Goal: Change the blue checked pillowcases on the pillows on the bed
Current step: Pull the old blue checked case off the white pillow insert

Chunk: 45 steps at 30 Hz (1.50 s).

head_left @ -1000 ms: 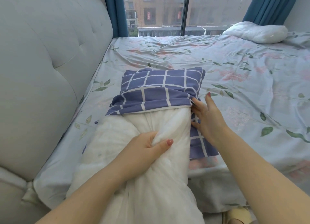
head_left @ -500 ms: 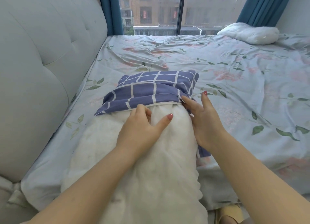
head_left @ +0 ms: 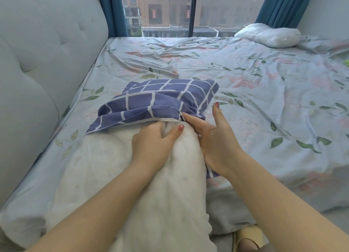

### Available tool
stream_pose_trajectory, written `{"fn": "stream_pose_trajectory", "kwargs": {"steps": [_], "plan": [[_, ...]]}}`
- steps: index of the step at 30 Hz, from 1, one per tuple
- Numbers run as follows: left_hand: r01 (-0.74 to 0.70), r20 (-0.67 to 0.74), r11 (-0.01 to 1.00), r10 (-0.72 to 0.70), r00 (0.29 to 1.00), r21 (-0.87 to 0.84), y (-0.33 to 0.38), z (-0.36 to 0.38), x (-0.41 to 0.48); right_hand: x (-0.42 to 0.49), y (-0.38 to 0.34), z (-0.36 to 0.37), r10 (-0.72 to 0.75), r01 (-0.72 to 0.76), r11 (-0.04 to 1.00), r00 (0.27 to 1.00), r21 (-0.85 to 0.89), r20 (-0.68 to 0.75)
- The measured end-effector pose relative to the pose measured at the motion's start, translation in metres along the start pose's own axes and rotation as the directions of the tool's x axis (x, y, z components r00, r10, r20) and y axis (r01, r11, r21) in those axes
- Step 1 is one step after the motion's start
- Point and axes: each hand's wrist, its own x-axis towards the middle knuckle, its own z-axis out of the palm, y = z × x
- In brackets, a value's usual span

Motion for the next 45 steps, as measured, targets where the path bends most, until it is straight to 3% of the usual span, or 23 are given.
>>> {"fn": "stream_pose_trajectory", "kwargs": {"steps": [4, 9, 14, 23, 28, 30, 33, 37, 39, 41, 43, 45], "plan": [[0.029, 0.084, 0.976, -0.011, 0.996, -0.216, -0.008, -0.001, -0.003, 0.003, -0.004, -0.004, -0.016, 0.015, 0.998, 1.0, -0.064, -0.02], [0.056, 0.217, 0.933, 0.024, 0.976, -0.355, -0.011, -0.01, -0.011, 0.006, -0.01, -0.005, -0.076, 0.063, 0.979, 0.995, -0.193, -0.061], [0.139, 0.315, 0.868, 0.021, 0.949, -0.477, -0.008, -0.022, -0.022, 0.016, -0.011, 0.0, -0.2, 0.177, 0.969, 0.972, -0.172, -0.127], [0.072, 0.383, 0.903, 0.106, 0.917, -0.424, -0.015, -0.019, -0.038, 0.042, -0.006, -0.005, -0.254, 0.197, 0.945, 0.945, -0.261, -0.208], [0.055, 0.403, 0.935, 0.098, 0.91, -0.351, -0.021, -0.019, -0.038, 0.049, -0.004, -0.007, -0.239, 0.179, 0.937, 0.955, -0.3, -0.176], [-0.003, 0.339, 0.96, 0.102, 0.935, -0.281, -0.02, -0.019, -0.035, 0.05, -0.006, -0.011, -0.229, 0.171, 0.939, 0.958, -0.298, -0.172], [-0.131, 0.104, 0.979, 0.148, 0.983, -0.159, -0.014, -0.021, -0.027, 0.047, -0.008, -0.017, -0.204, 0.149, 0.943, 0.966, -0.299, -0.16], [-0.133, -0.204, 0.986, 0.111, 0.973, -0.097, -0.031, -0.043, 0.003, 0.037, -0.011, -0.018, -0.272, 0.139, 0.867, 0.937, -0.479, -0.221], [-0.011, -0.276, 0.995, 0.039, 0.96, 0.103, -0.047, -0.061, 0.021, 0.026, -0.008, -0.015, -0.361, 0.136, 0.793, 0.89, -0.593, -0.279], [0.255, -0.233, 0.948, -0.208, 0.95, 0.192, -0.067, -0.081, 0.037, 0.021, -0.003, -0.015, -0.497, 0.157, 0.657, 0.825, -0.737, -0.268], [0.435, -0.1, 0.898, -0.428, 0.898, 0.062, -0.084, -0.094, 0.046, 0.014, 0.003, -0.012, -0.539, 0.154, 0.571, 0.811, -0.807, -0.227], [0.522, 0.036, 0.84, -0.523, 0.852, -0.146, -0.091, -0.097, 0.048, 0.012, 0.015, -0.013, -0.439, 0.086, 0.521, 0.88, -0.849, -0.18]]}}
